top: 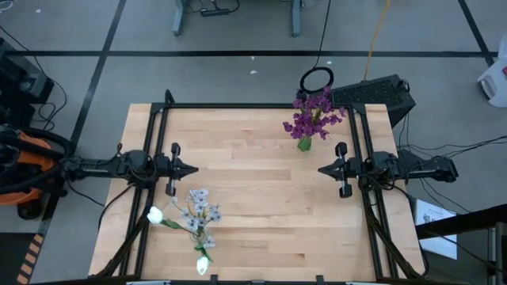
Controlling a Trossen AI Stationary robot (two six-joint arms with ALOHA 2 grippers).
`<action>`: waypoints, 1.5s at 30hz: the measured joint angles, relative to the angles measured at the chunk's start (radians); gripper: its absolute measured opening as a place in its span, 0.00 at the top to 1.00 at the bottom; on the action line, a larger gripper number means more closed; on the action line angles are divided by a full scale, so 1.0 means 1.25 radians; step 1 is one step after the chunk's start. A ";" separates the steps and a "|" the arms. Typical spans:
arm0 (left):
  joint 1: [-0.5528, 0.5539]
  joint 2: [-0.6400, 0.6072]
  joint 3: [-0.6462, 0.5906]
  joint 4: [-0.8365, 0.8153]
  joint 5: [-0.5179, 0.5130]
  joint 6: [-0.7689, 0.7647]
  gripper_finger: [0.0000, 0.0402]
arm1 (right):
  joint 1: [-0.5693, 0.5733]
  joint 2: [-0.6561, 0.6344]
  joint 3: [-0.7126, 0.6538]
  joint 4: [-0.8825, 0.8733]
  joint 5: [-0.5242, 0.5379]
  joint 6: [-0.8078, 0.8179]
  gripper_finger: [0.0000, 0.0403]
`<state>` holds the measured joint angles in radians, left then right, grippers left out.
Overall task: Sort flowers into vase by color
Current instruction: Return to Home Position
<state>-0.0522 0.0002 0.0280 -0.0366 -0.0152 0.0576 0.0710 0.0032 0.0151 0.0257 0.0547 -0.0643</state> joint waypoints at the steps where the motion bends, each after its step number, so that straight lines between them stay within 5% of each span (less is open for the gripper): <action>1: 0.005 0.000 0.000 -0.002 0.011 0.000 0.99 | 0.000 0.000 0.000 0.000 0.000 0.000 1.00; 45: 0.015 0.009 -0.018 0.046 -0.018 0.005 0.99 | 0.000 0.000 0.000 0.000 0.000 0.000 1.00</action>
<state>-0.0329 0.0114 0.0055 0.0208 -0.0372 0.0643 0.0708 0.0032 0.0147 0.0257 0.0547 -0.0645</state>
